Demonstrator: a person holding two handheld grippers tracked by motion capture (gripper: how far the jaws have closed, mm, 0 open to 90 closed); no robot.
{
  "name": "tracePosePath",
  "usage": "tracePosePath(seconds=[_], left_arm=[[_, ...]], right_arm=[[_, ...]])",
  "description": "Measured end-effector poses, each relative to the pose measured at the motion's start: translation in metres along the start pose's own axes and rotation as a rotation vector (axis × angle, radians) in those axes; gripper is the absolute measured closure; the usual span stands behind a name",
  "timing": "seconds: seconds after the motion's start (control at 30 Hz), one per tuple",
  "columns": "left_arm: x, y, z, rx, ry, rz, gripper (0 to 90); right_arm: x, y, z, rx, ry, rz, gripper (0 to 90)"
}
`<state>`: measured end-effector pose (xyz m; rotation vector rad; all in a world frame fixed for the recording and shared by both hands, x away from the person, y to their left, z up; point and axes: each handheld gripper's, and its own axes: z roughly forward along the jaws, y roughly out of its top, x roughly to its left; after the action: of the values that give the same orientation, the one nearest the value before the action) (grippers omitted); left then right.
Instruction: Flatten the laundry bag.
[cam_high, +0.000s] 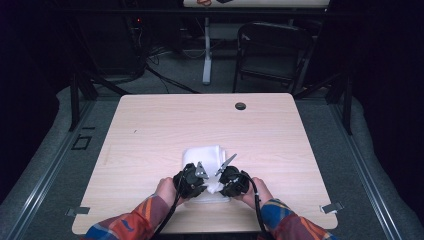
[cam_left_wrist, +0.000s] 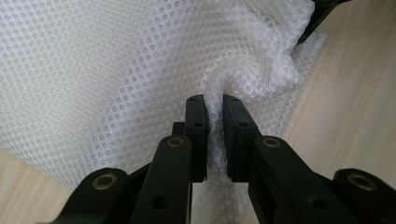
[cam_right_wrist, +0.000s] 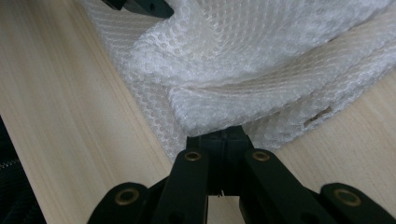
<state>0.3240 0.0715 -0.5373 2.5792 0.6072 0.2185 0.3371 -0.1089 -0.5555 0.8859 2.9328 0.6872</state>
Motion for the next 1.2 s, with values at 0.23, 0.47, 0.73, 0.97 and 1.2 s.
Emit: tracePosePath(seconds=[0.23,0.47,0.73,0.97,1.2], left_arm=[[-0.001,-0.001,-0.006,-0.017,0.032,-0.007,82.1],[0.002,-0.002,-0.010,-0.027,0.039,-0.013,82.1],[0.006,-0.005,-0.016,-0.046,0.054,-0.032,82.0],[0.012,-0.009,-0.021,-0.053,0.051,-0.060,82.0],[0.014,-0.011,-0.026,-0.062,0.059,-0.078,82.1]], right_arm=[[0.002,0.000,0.000,0.005,-0.019,0.000,90.0],[0.001,0.000,0.000,0.000,-0.010,0.006,90.0],[0.001,0.000,-0.002,0.027,-0.026,-0.013,90.0],[0.000,0.000,-0.002,0.026,-0.017,-0.005,90.0],[0.000,0.000,-0.002,0.027,-0.016,-0.001,90.0]])
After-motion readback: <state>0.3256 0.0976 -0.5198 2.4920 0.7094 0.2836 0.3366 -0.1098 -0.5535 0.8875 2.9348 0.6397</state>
